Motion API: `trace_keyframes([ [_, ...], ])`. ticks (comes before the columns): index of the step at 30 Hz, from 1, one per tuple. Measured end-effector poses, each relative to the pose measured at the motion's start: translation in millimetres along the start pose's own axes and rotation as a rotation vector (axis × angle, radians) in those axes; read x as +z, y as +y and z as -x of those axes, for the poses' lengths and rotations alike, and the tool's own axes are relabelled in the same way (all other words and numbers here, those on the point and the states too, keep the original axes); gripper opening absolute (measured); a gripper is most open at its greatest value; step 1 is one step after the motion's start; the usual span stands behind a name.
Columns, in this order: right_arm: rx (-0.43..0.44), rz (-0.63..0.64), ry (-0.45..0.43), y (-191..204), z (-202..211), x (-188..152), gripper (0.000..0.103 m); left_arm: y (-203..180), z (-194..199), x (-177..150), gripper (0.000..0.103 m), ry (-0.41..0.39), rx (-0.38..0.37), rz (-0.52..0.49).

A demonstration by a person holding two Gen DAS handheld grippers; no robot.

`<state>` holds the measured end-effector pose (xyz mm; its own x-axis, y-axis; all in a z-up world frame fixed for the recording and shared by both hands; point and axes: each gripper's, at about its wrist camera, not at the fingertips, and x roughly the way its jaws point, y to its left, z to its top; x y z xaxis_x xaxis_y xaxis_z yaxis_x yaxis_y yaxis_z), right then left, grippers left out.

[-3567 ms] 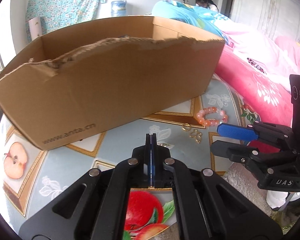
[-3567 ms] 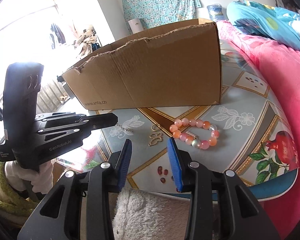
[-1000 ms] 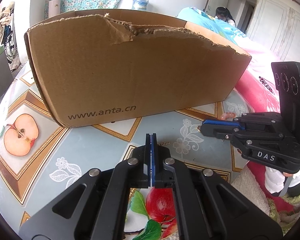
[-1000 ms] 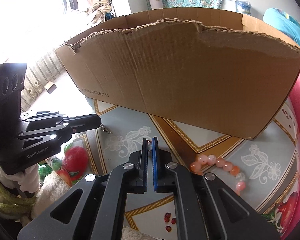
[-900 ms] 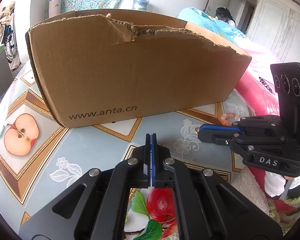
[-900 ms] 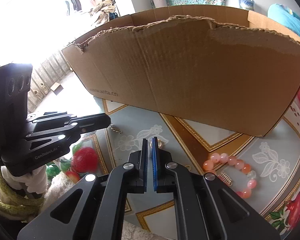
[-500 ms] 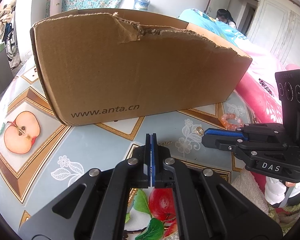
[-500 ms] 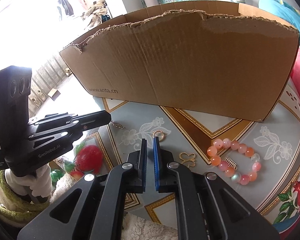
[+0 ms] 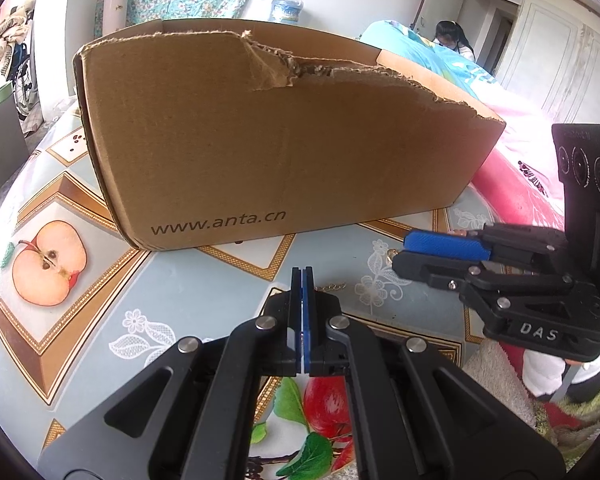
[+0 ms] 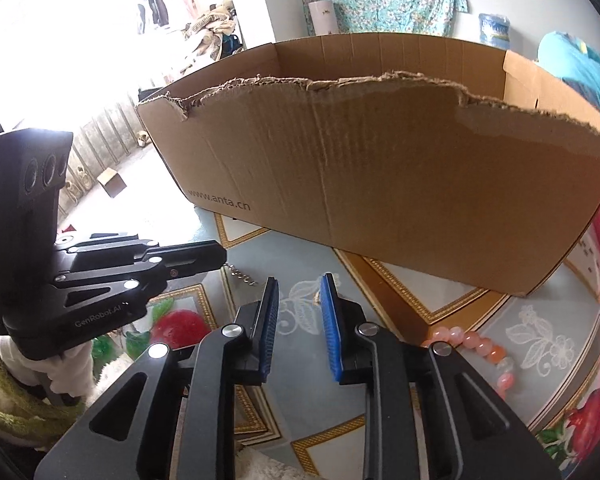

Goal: Organize jewelry
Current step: 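Lift the gold charm with the right gripper and carry it over the box, then open the right gripper to drop the gold charm into the box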

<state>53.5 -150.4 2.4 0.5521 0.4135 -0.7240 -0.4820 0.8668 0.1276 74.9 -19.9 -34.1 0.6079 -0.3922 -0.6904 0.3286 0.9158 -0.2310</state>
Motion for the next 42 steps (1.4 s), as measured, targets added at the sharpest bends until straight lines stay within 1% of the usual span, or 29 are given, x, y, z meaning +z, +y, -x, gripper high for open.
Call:
trace_keyframes([
  [5,-0.010,0.108,0.047,-4,-10,1,0.022,1,0,0,0.000,0.001,0.000,0.001],
  [6,-0.005,0.124,0.044,-4,-10,1,0.022,1,0,0,0.000,0.002,0.001,0.001],
  [9,0.016,0.150,0.049,-3,-13,4,0.022,1,-2,0,0.000,0.005,0.004,0.001],
  [11,0.033,0.154,0.052,-4,-15,8,0.020,0,-3,1,0.000,0.006,0.006,0.002],
  [12,0.043,0.155,0.054,-5,-16,9,0.012,0,-4,1,0.000,0.006,0.006,0.003],
  [19,0.087,0.107,0.053,-15,-13,10,0.012,-6,1,6,0.000,-0.006,0.009,-0.001],
  [22,0.097,0.073,0.036,-15,-4,10,0.012,-10,10,8,0.000,-0.013,0.003,-0.008],
  [26,0.099,0.034,-0.006,-12,21,16,0.012,-17,31,17,0.000,-0.035,-0.024,-0.012],
  [30,0.111,0.016,-0.073,-7,57,31,0.012,-29,65,37,0.000,-0.101,-0.075,-0.054],
  [32,0.130,0.008,-0.117,-7,74,43,0.012,-34,82,51,0.000,-0.137,-0.117,-0.073],
  [36,0.169,-0.003,-0.204,-5,99,77,0.012,-35,111,86,0.000,-0.221,-0.207,-0.074],
  [38,0.176,-0.001,-0.230,-8,104,93,0.012,-33,117,103,0.000,-0.256,-0.213,-0.079],
  [39,0.168,0.003,-0.235,-10,103,101,0.012,-33,116,112,0.000,-0.261,-0.203,-0.084],
  [41,0.144,0.008,-0.216,-16,96,117,0.012,-33,105,126,0.000,-0.242,-0.176,-0.092],
  [42,0.139,0.006,-0.195,-19,89,124,0.012,-31,95,134,0.000,-0.212,-0.163,-0.086],
])
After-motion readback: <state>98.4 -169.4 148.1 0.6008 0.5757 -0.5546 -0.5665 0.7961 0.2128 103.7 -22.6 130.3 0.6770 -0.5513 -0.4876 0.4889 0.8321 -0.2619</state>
